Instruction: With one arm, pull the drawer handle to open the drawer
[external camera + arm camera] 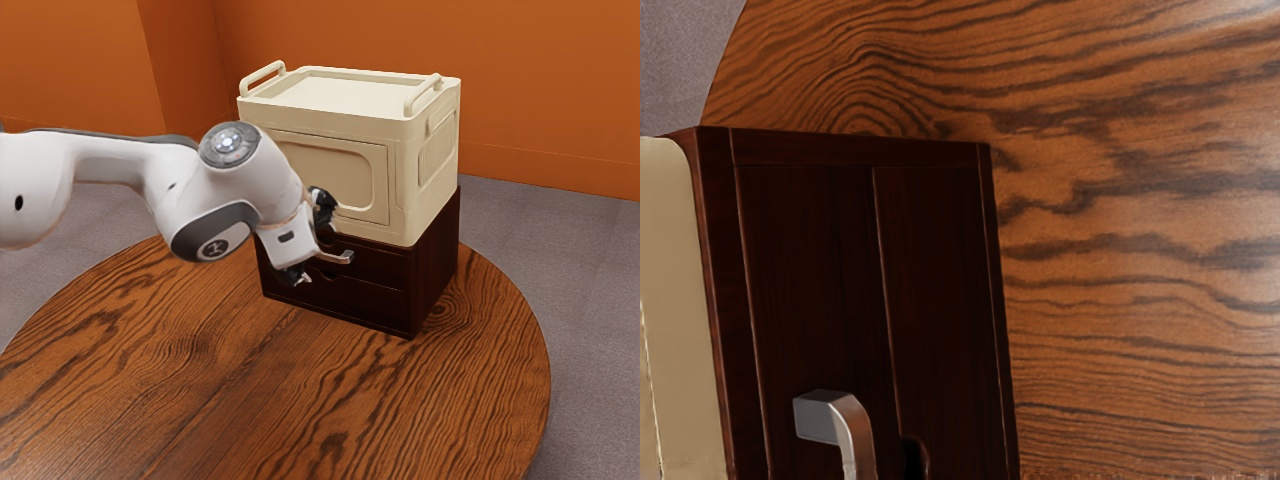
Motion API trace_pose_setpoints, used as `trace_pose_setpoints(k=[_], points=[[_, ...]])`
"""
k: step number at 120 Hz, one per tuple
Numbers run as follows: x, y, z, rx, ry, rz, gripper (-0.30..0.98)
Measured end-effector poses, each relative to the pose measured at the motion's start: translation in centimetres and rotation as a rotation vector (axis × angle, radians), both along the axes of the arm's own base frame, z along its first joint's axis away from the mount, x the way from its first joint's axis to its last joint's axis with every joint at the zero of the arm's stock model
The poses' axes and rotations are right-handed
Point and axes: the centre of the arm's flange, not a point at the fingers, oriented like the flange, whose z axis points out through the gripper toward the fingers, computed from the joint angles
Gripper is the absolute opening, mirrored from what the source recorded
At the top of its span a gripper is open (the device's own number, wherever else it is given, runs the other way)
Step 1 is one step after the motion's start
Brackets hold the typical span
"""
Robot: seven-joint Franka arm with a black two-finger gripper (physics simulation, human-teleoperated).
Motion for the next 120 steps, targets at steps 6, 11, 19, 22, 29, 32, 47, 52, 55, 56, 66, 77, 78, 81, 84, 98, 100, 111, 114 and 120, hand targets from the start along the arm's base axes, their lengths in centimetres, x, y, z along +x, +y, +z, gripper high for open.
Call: trace_pose_setpoints(k=[6,11,19,22,29,32,47,52,55,56,66,77,78,81,84,98,100,111,114,120], points=[[0.3,0.8,0.0,-0.003,-0.008,0.009,0.69],[0.8,1.9,-0.1,-0.003,-0.010,0.025,0.69],[1.6,4.2,-0.7,0.000,-0.007,0.063,0.69],[1.9,5.1,-0.9,0.002,-0.005,0.078,0.69],[2.4,6.7,-1.7,0.006,0.003,0.102,0.69],[2.5,7.0,-2.0,0.008,0.005,0.105,0.69],[2.3,4.7,-3.2,0.017,0.010,0.055,0.69],[2.3,4.3,-3.3,0.018,0.007,0.045,0.69],[2.4,4.3,-3.4,0.017,0.004,0.044,0.69],[2.4,4.4,-3.4,0.016,0.003,0.045,0.69],[2.9,5.6,-3.8,0.014,-0.003,0.062,0.69],[3.3,6.3,-4.6,0.013,-0.004,0.071,0.69],[3.4,6.3,-4.6,0.013,-0.004,0.071,0.69],[3.7,6.3,-4.8,0.013,-0.005,0.071,0.69],[4.0,6.4,-5.1,0.014,-0.005,0.073,0.69],[5.6,7.3,-6.5,0.020,-0.001,0.092,0.69],[5.7,7.4,-6.8,0.021,0.002,0.094,0.69],[6.0,7.6,-8.5,0.026,0.017,0.095,0.69],[6.1,7.6,-9.0,0.026,0.020,0.093,0.69],[6.1,7.5,-9.4,0.024,0.020,0.091,0.69]])
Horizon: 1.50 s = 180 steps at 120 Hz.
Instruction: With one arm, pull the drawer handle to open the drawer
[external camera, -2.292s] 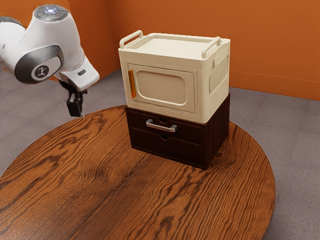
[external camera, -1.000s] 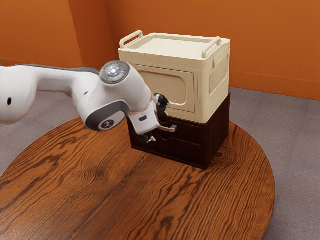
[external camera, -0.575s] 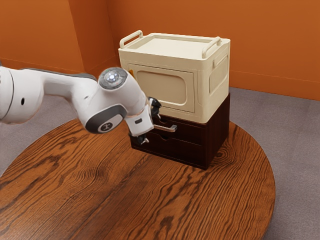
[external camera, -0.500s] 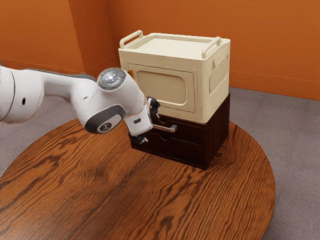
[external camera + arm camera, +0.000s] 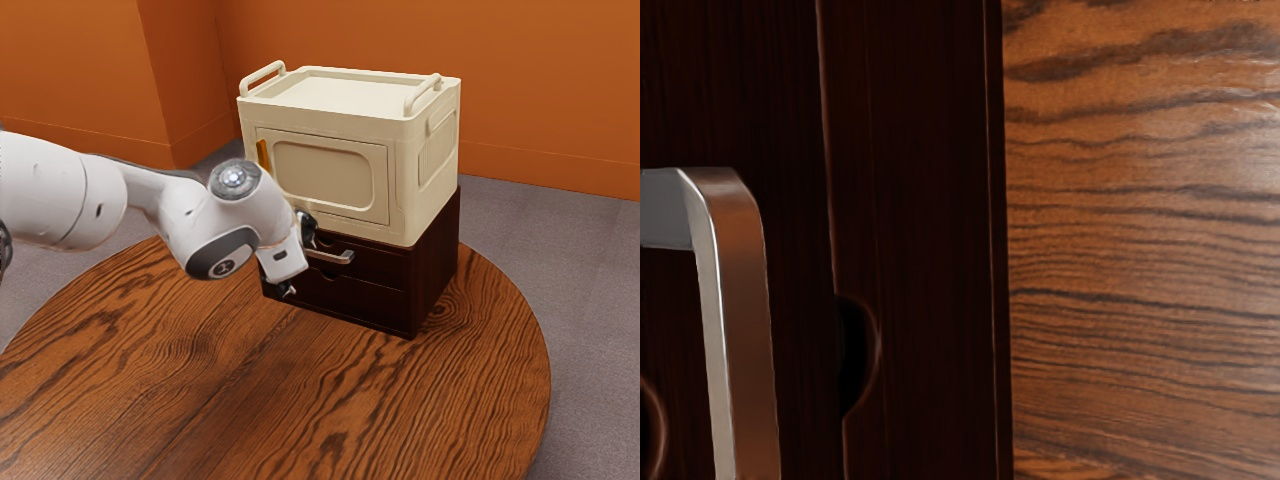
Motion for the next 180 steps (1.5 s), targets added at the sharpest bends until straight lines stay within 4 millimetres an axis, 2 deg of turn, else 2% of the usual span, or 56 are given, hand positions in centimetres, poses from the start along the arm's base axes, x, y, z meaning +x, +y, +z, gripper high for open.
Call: trace_pose_setpoints(k=[24,64,102,126,142,180], points=[[0.6,0.2,-0.1,-0.018,-0.034,-0.003,0.69],[1.9,0.6,-2.4,-0.016,-0.028,0.002,0.69],[2.8,1.3,-3.5,-0.011,-0.025,0.012,0.69],[2.2,0.5,-4.2,-0.005,0.001,0.005,0.69],[1.0,1.0,-4.2,0.003,0.029,0.013,0.69],[-1.6,0.5,-3.1,-0.002,0.052,0.006,0.67]])
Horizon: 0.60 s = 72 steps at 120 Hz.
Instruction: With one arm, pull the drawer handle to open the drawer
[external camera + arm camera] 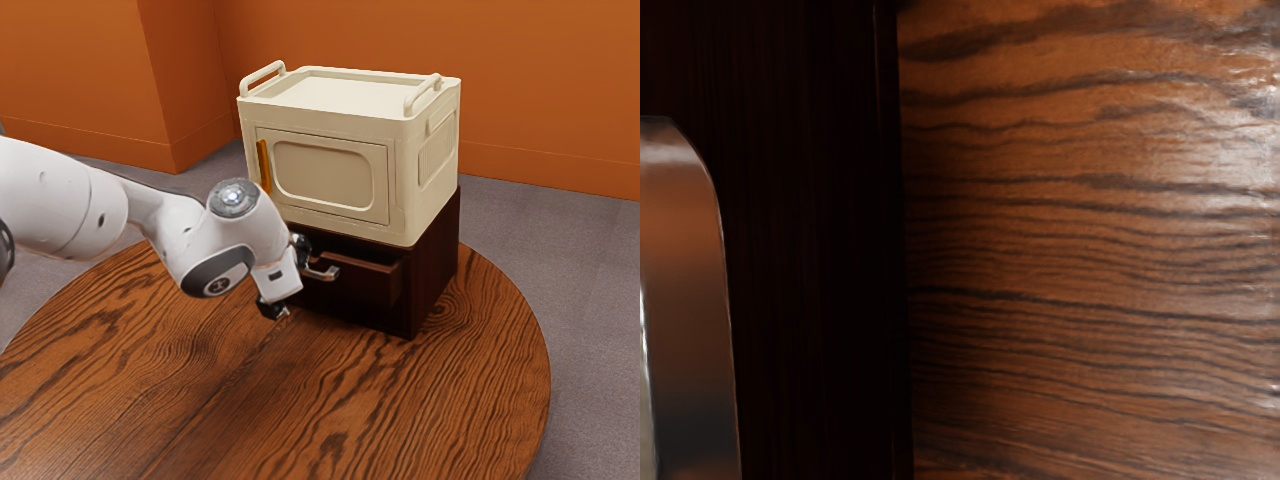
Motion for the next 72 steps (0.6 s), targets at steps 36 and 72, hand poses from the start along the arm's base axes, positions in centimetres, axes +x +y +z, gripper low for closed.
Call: trace_pose_setpoints(k=[36,72], points=[[-2.7,0.1,1.0,-0.010,0.012,-0.003,0.66],[-5.1,-0.3,1.9,-0.008,0.014,-0.016,0.64]])
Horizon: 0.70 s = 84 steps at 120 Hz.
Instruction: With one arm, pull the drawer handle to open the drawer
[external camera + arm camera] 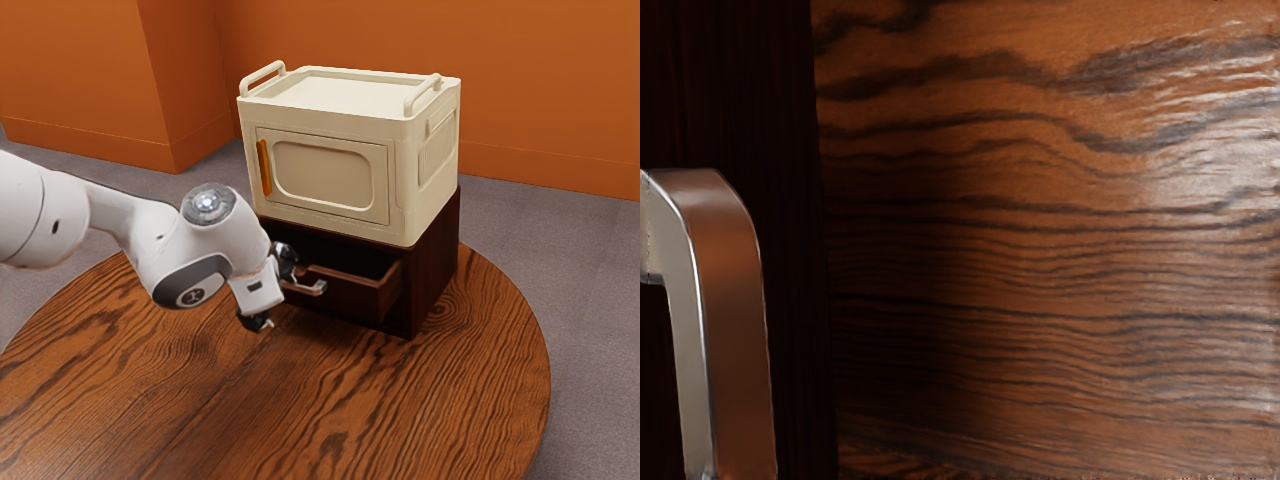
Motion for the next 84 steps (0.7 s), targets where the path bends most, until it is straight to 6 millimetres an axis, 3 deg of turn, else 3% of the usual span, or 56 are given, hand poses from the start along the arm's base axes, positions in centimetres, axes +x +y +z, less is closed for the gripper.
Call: trace_pose_setpoints(k=[57,72,84], points=[[-4.7,0.1,-0.2,-0.027,0.041,-0.008,0.68],[-5.2,-0.3,0.7,-0.037,0.026,-0.019,0.68],[-5.8,-0.7,0.2,-0.037,0.039,-0.028,0.69]])
